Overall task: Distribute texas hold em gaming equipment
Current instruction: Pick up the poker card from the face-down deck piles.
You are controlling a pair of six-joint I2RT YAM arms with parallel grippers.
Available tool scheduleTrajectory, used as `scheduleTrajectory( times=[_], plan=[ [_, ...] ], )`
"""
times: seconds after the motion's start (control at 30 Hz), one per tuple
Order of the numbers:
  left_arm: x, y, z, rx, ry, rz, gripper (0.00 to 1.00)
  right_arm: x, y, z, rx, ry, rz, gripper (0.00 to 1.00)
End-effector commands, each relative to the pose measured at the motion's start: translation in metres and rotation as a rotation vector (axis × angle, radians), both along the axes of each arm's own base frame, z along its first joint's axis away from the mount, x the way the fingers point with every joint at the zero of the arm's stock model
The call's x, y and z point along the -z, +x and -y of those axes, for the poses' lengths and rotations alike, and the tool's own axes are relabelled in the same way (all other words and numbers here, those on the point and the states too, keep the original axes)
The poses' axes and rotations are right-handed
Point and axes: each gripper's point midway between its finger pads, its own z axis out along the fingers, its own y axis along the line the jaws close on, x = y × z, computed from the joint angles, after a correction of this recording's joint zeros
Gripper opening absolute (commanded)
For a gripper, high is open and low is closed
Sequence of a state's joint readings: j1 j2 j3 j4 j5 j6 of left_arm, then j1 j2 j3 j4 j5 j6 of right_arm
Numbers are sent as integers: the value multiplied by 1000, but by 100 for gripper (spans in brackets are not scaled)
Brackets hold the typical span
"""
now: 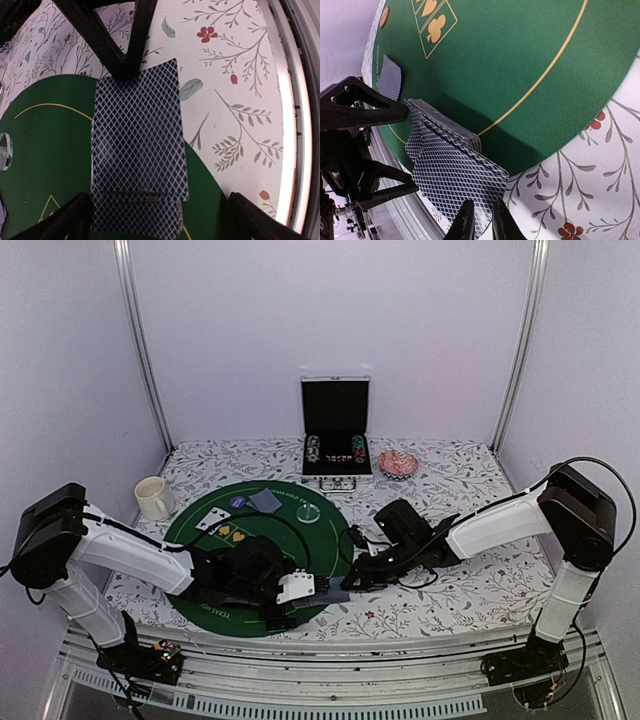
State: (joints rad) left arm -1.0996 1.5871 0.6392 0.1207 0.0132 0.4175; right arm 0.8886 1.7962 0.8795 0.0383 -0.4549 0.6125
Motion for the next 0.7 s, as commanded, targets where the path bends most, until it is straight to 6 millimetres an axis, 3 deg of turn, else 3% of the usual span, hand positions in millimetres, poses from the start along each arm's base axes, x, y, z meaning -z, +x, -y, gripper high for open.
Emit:
scheduleTrajectory(
  times=[0.0,0.4,0.67],
  plan=[
    [-9,2,6,4,-25,18,96,-7,3,-6,-9,32,7,15],
    [-35,12,14,-6,-130,-36,98,-17,10,4,32,9,41,25],
    [-12,26,17,-47,-54,-148,98,-1,13,6,45,-28,20,44]
  ],
)
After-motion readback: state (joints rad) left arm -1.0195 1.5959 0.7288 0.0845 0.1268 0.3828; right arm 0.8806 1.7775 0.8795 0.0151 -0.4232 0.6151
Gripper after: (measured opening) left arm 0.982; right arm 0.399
